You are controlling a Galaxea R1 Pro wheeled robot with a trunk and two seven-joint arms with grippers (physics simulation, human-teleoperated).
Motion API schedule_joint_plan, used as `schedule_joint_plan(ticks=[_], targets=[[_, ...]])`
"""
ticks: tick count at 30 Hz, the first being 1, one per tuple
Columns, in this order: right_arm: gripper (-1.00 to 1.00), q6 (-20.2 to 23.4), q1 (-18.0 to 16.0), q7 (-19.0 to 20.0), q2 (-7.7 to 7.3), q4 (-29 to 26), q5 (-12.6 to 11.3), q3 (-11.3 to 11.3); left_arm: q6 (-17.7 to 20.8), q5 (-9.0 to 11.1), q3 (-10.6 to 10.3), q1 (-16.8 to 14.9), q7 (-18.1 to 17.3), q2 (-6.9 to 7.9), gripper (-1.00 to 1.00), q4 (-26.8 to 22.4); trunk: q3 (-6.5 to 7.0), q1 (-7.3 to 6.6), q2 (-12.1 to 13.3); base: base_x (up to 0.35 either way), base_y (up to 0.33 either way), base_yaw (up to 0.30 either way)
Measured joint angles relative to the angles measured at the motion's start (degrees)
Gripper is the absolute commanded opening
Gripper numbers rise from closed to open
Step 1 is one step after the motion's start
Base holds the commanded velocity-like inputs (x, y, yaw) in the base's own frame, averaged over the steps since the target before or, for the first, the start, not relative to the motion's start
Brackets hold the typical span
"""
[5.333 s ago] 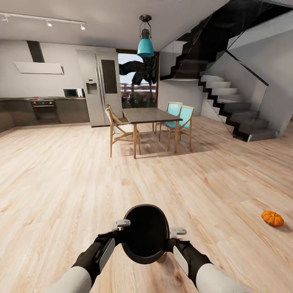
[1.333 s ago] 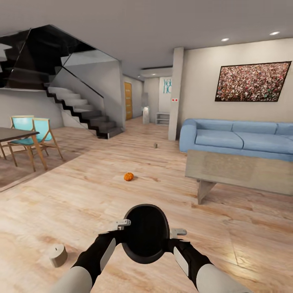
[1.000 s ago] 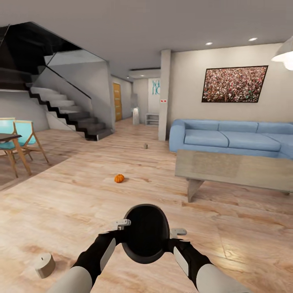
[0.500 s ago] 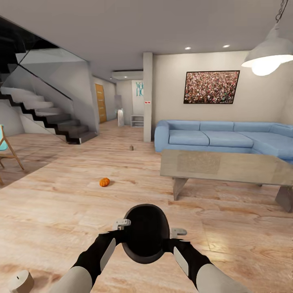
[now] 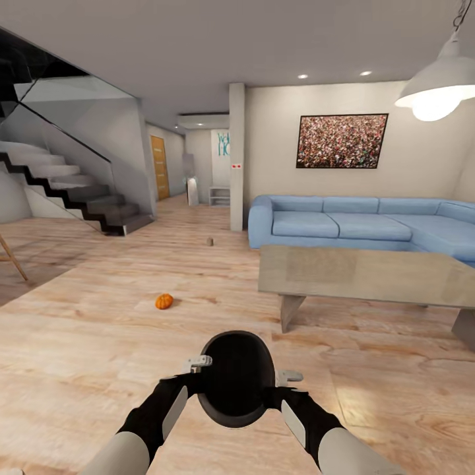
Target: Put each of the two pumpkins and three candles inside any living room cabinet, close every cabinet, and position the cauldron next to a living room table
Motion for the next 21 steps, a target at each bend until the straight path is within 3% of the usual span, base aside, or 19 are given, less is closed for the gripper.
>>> schedule_joint_plan(ticks=[12,21], targets=[[-1.00,0.0,0.0,0.0,0.00,0.0,0.0,0.0,0.0,0.0,0.0,0.0,0.0,0.00,-1.00,0.0,0.00,0.00,0.0,0.247,0.000,-0.006],[-1.00,0.0,0.0,0.0,-0.03,0.0,-0.1,0.1,0.0,0.0,0.0,0.0,0.0,-0.02,-1.00,0.0,0.12,0.00,0.0,0.247,0.000,-0.139]])
